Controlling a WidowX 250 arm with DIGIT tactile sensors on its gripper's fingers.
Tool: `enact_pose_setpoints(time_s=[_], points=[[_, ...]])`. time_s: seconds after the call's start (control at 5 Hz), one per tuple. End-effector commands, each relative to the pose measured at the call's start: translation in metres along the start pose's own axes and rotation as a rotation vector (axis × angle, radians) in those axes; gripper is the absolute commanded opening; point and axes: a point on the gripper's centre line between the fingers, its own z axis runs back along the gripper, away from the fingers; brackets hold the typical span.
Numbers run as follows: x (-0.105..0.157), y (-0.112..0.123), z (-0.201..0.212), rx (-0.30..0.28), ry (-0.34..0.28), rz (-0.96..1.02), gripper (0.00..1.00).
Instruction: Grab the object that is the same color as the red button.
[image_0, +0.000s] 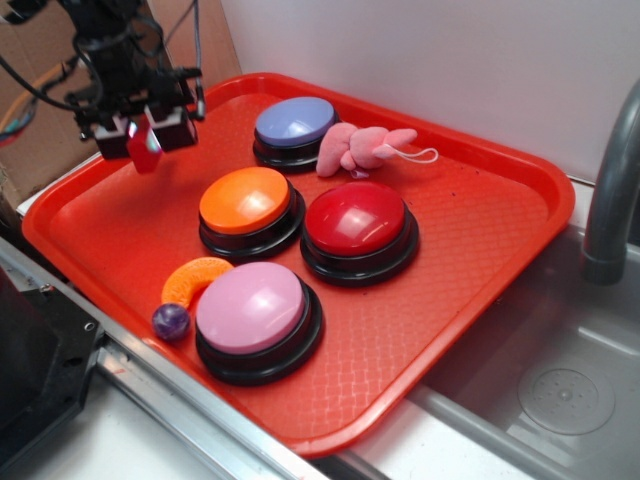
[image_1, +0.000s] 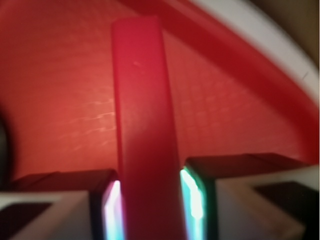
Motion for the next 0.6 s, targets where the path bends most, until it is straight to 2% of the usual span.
enact_pose_setpoints(time_s=[0.0,0.2,0.4], points=[[-0.011,-0.024,0.111,-0.078,-0.048,-0.332,0.00],[-0.025,-0.030,0.143,-0.134,-0.056,-0.429,0.00],[-0.022,-0.028,0.145,-0.150,-0.072,-0.391,0.00]])
